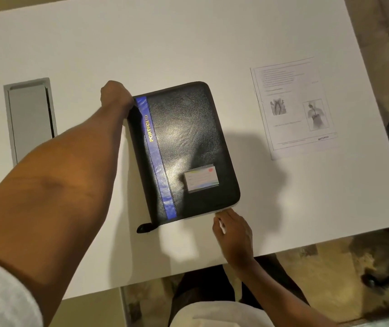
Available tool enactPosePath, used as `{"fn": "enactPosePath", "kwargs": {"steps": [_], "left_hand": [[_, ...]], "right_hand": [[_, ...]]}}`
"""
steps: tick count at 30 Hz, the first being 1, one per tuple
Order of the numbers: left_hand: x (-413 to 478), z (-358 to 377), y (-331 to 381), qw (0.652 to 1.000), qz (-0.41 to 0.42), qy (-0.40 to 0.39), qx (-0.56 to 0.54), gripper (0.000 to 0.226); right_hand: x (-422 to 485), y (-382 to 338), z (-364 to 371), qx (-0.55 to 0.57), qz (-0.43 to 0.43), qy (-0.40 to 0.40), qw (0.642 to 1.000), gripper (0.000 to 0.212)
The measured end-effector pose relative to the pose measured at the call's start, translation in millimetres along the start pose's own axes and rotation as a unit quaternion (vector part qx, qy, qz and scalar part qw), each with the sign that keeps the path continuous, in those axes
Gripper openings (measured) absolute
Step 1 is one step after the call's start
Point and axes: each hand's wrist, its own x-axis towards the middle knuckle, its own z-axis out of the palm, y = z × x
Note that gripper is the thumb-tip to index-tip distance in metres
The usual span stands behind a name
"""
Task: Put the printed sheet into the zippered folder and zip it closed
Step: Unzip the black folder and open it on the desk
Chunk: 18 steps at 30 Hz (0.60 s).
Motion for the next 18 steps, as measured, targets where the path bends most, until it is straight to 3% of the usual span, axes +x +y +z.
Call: {"fn": "enactPosePath", "kwargs": {"steps": [9,14,18], "left_hand": [[1,-3,2,0.999,0.005,-0.011,0.041,0.030],[15,5,-3,0.997,-0.036,-0.022,-0.071,0.037],[13,9,-4,0.997,-0.027,-0.006,-0.075,0.041]], "right_hand": [[-12,-48,57,-0.056,-0.064,-0.023,0.996,0.011],[-16,-68,81,-0.090,-0.110,-0.052,0.989,0.015],[-19,-78,87,-0.102,-0.147,-0.076,0.981,0.022]]}}
